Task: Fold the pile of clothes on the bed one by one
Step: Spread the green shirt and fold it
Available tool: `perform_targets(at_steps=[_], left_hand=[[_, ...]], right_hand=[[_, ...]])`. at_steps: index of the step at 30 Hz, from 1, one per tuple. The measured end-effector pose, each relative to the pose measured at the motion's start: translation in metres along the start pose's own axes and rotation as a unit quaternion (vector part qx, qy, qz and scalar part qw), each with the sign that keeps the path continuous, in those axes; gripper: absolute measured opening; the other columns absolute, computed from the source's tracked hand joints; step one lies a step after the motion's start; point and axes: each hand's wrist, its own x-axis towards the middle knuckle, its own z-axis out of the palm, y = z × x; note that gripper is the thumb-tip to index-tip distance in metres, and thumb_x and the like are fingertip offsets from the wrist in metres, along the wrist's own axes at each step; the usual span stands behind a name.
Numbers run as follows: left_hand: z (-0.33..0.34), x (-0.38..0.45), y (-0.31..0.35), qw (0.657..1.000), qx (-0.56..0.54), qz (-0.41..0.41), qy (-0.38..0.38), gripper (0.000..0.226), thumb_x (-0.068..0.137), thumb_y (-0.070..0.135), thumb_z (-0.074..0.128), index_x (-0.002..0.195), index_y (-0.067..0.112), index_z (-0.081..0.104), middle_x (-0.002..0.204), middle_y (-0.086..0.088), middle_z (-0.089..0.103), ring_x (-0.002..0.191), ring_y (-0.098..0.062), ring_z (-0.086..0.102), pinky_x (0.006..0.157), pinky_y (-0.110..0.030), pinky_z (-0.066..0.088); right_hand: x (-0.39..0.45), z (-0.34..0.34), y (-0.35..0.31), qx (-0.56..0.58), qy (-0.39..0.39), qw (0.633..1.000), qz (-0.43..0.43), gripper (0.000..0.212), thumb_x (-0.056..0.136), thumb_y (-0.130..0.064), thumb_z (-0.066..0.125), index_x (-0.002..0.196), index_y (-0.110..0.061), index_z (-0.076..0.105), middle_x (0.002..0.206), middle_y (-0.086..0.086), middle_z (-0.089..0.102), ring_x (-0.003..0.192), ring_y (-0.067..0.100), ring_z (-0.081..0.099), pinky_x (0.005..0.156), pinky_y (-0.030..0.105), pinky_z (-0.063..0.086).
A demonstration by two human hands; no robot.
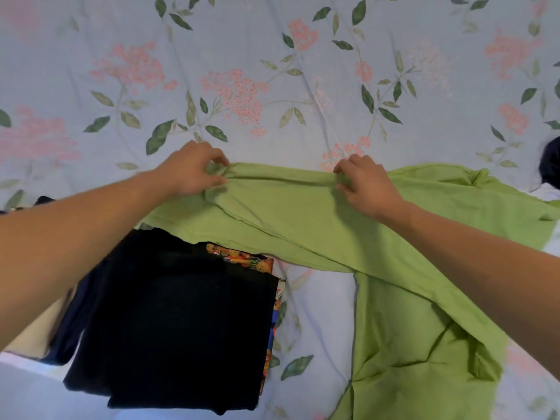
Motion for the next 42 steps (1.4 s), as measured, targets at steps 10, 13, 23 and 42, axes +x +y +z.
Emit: perform_targets(at_steps=[10, 13, 23, 42], left_hand=[[0.043, 0.011, -0.005, 0.996, -0.004, -0.046, 0.075, 0.034, 0.095, 0.046, 0.069, 0.113, 0.018, 0.062, 0.117, -0.010, 0.053, 0.116, -0.035, 0.048, 0.096, -0.049, 0.042], [0.041, 0.010, -0.001, 0.974, -0.151, -0.048, 0.163, 0.021, 0.098, 0.030, 0.068, 0.097, 0.011, 0.061, 0.097, -0.012, 0.063, 0.096, -0.035, 0.058, 0.088, -0.044, 0.043], [0.013, -0.072, -0.087, 0.940, -0.212, -0.150, 0.221, 0.012, 0.096, 0.027, 0.070, 0.096, 0.017, 0.063, 0.100, -0.013, 0.068, 0.094, -0.033, 0.062, 0.089, -0.042, 0.047], [0.105, -0.027, 0.062, 0.994, 0.113, -0.011, -0.005, 0.093, 0.087, 0.034, 0.071, 0.164, 0.025, 0.019, 0.170, -0.018, 0.010, 0.155, -0.042, 0.014, 0.122, -0.060, 0.024]], right_hand=[[0.005, 0.011, -0.028, 0.017, -0.024, 0.999, 0.012, 0.005, 0.102, -0.016, 0.055, 0.097, -0.014, 0.056, 0.091, 0.002, 0.056, 0.085, 0.033, 0.056, 0.070, 0.041, 0.039], [0.004, 0.002, -0.041, 0.045, -0.013, 0.999, 0.002, 0.008, 0.106, -0.019, 0.047, 0.101, -0.014, 0.049, 0.086, 0.005, 0.060, 0.075, 0.032, 0.054, 0.065, 0.046, 0.044], [0.027, 0.002, -0.046, -0.046, -0.021, 0.998, 0.048, 0.015, 0.100, -0.019, 0.051, 0.108, -0.010, 0.060, 0.107, 0.011, 0.065, 0.100, 0.036, 0.060, 0.085, 0.045, 0.039], [-0.109, 0.054, -0.001, -0.011, -0.011, 0.990, 0.140, 0.069, 0.099, -0.034, 0.044, 0.163, -0.015, 0.027, 0.169, 0.015, 0.026, 0.156, 0.035, 0.023, 0.127, 0.050, 0.021]])
